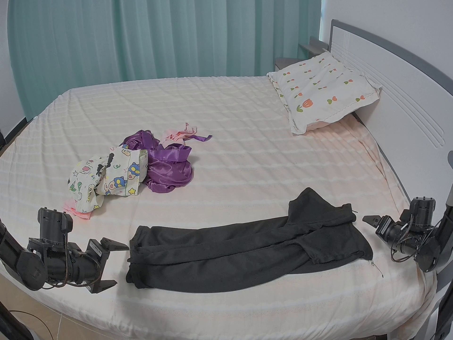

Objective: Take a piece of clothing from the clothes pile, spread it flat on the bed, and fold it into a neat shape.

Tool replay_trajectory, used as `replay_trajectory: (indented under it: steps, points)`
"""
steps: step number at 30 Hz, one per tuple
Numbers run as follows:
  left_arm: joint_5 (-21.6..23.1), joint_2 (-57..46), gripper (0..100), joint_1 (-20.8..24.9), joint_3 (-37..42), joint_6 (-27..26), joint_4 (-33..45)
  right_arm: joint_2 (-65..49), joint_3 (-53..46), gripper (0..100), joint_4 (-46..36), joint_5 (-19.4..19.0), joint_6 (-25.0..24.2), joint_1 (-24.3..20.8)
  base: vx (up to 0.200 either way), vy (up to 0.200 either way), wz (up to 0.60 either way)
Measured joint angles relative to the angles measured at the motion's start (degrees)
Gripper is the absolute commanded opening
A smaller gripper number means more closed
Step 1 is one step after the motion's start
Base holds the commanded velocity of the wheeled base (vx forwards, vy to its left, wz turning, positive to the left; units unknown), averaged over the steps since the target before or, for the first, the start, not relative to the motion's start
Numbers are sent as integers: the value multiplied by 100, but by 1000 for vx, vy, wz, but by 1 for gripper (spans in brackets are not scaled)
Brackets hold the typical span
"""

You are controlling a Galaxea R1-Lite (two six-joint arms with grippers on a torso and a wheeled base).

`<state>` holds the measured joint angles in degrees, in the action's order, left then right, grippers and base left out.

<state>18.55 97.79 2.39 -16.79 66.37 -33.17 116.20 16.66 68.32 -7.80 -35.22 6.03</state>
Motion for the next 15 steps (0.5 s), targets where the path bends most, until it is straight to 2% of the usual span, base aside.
replay_trajectory:
  steps: [4,7,10,15]
  points:
    - [230,11,100,2,54,26,-13,-317,-551,100,486,-119,-936,-246,0,0,0]
    - [449,11,100,-18,87,39,-44,-468,-879,100,985,-300,-1418,-389,0,0,0]
    - [563,11,100,-49,128,48,-101,-521,-1148,100,1286,-497,-1588,-502,0,0,0]
    - [605,22,100,-77,168,50,-191,-468,-1364,100,1580,-550,-1624,-777,0,0,0]
